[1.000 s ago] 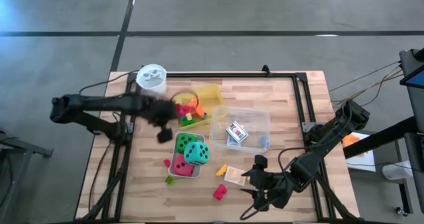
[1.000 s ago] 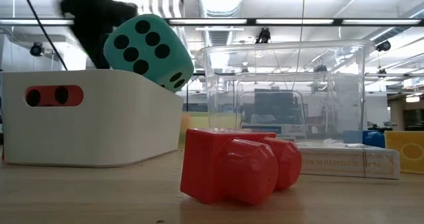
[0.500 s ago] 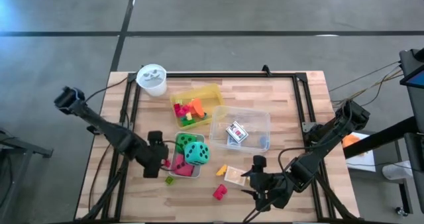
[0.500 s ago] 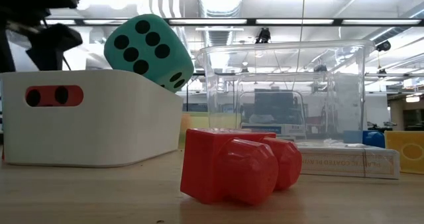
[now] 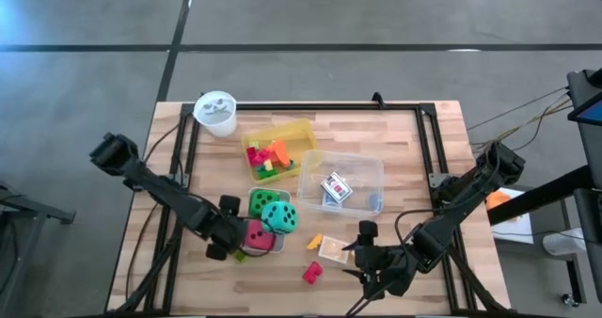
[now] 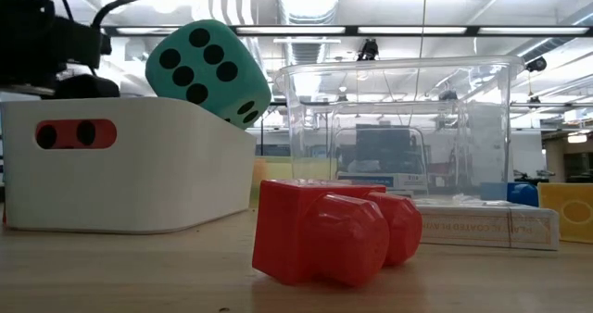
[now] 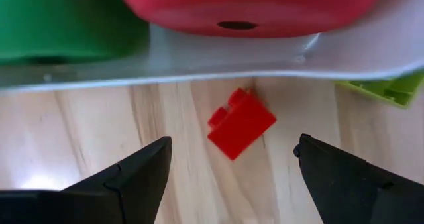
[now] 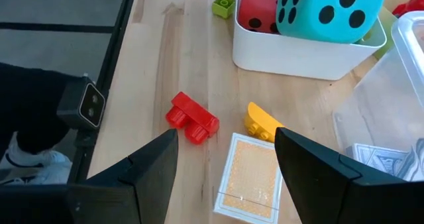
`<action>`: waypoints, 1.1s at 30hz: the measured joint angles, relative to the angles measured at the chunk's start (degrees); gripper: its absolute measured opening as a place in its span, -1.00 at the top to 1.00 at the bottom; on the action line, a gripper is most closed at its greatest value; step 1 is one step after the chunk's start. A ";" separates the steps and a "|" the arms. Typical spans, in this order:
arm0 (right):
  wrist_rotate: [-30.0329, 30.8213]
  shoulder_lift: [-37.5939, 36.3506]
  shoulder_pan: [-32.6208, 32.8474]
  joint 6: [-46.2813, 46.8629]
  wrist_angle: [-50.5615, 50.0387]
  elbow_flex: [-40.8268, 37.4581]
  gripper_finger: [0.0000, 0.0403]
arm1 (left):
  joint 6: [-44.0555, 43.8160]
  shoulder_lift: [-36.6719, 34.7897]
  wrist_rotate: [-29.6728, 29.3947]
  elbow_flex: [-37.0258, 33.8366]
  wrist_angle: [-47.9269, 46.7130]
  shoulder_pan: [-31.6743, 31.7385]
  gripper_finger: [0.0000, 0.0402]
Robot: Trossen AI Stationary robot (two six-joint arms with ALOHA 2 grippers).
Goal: Pick & Place Toys
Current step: Put the red game piece into the yellow bin
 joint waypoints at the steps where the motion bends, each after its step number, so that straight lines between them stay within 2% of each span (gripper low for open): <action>1: 0.00 0.00 0.00 -0.02 0.00 0.00 -0.22 | 0.73 0.69 0.00 -0.01 0.43 0.00 -0.58; 10: 0.17 0.00 -0.02 -0.28 0.04 0.00 -0.22 | 7.06 6.56 0.06 0.05 2.63 -0.69 -0.58; 20: 0.46 0.00 -0.02 -0.26 0.12 0.00 -0.22 | 8.16 7.00 0.07 0.15 3.62 -0.92 -0.55; 24: 0.48 0.00 -0.02 -0.27 0.13 0.00 -0.22 | 8.10 7.00 0.20 0.15 4.14 -0.96 -0.38; 33: 0.55 0.00 -0.02 -0.25 0.13 0.00 -0.22 | 6.39 7.04 0.27 0.12 4.66 -0.96 0.18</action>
